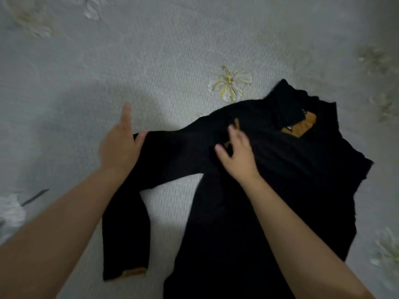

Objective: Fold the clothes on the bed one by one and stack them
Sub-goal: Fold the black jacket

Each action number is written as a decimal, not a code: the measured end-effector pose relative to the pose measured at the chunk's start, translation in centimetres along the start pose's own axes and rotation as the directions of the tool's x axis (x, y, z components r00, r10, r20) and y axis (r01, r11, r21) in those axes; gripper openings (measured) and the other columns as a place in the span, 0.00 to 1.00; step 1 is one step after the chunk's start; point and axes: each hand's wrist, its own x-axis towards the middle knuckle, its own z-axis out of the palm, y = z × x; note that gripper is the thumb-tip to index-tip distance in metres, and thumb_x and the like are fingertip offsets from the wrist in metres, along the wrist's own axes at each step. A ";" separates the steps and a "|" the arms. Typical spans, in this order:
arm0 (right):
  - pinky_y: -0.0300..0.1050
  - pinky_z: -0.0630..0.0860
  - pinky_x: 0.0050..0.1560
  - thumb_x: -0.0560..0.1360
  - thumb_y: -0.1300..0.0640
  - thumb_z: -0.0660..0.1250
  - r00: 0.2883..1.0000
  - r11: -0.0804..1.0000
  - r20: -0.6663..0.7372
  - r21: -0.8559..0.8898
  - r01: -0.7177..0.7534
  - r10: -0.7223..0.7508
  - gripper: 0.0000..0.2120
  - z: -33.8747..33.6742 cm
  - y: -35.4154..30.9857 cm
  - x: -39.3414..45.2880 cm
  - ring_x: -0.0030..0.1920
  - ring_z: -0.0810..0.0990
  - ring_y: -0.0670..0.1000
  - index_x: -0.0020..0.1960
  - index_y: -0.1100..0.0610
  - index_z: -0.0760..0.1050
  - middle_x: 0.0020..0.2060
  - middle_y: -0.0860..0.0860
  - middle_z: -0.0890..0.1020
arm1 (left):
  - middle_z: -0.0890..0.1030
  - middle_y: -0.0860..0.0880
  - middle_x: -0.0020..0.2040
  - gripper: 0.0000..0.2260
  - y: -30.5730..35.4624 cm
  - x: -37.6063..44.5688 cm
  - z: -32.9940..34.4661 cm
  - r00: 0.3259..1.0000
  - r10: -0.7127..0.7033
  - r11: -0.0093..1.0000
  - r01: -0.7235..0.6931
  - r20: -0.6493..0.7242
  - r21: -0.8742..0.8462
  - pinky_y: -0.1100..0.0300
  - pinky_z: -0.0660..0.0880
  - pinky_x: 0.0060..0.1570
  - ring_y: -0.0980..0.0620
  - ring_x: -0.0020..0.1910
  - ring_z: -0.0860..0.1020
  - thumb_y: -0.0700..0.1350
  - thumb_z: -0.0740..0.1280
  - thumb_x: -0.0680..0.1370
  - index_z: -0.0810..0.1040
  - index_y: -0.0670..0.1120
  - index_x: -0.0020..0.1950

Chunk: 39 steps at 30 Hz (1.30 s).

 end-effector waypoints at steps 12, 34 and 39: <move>0.57 0.39 0.71 0.66 0.34 0.36 0.990 0.975 0.037 -0.186 -0.125 0.134 0.43 1.8 2.3 -2.5 0.75 0.44 0.54 0.75 0.55 0.46 0.75 0.52 0.51 | 0.66 0.33 0.68 0.35 -3.9 -11.6 3.7 0.947 -0.320 0.933 0.311 -0.023 -0.181 0.43 0.59 0.65 0.34 0.66 0.66 0.59 0.52 0.74 0.59 0.35 0.72; 0.37 0.58 0.65 0.81 0.57 0.53 0.884 0.846 -0.254 0.477 -0.237 0.391 0.22 -12.7 16.2 -12.3 0.67 0.62 0.44 0.73 0.58 0.56 0.70 0.53 0.64 | 0.64 0.49 0.68 0.30 26.4 -7.9 6.8 0.886 0.463 0.648 -0.313 0.033 -0.694 0.80 0.58 0.59 0.66 0.66 0.62 0.35 0.61 0.70 0.58 0.47 0.71; 0.41 0.64 0.58 0.71 0.48 0.53 0.837 0.852 -0.289 0.402 -0.334 0.465 0.29 -15.5 21.0 -15.8 0.63 0.72 0.58 0.65 0.65 0.69 0.61 0.60 0.75 | 0.69 0.43 0.67 0.27 29.9 -12.0 11.7 0.842 0.487 0.771 -0.288 0.234 -0.569 0.71 0.52 0.67 0.53 0.66 0.63 0.41 0.59 0.71 0.63 0.37 0.70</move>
